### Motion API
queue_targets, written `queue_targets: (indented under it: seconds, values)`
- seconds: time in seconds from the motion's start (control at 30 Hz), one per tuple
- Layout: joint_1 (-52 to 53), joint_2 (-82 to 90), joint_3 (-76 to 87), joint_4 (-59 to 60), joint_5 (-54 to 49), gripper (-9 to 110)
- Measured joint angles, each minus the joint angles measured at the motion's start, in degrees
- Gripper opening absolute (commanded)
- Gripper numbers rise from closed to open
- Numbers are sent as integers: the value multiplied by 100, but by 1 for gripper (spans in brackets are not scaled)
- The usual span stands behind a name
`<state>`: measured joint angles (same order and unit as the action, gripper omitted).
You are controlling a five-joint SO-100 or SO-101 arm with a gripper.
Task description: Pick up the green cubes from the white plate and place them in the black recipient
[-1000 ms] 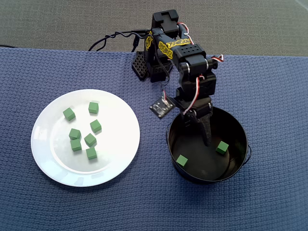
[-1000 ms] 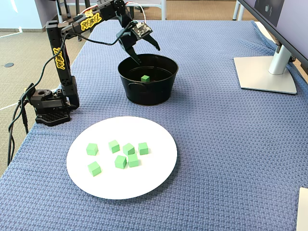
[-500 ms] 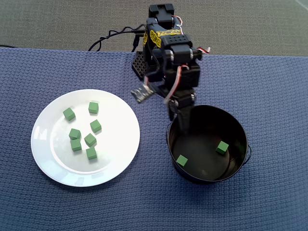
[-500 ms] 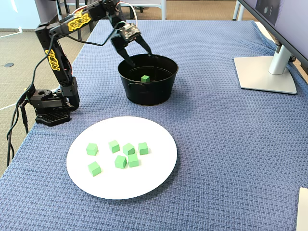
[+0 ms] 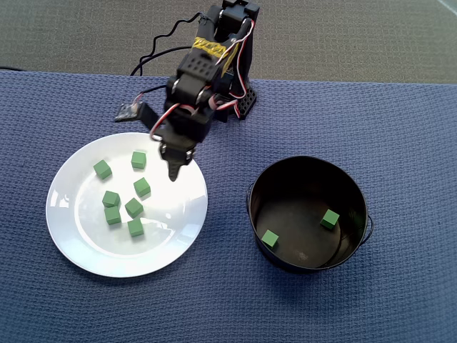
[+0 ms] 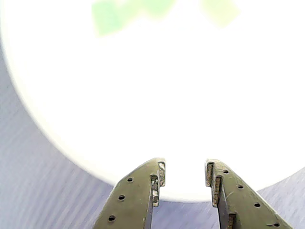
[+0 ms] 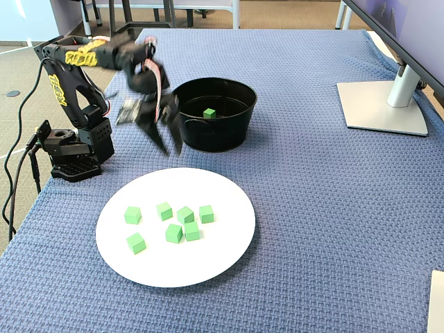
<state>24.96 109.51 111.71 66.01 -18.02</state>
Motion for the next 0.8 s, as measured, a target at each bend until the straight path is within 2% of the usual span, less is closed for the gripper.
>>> queue_targets:
  seconds: [0.13,0.37,0.57,0.8]
  values:
    - [352,-255,439,-255,-281,8]
    - [545,-290,439,694,-431,20]
    - [519,-334,835,606,-1037,19]
    - [853,-589,1107,176,-2364,18]
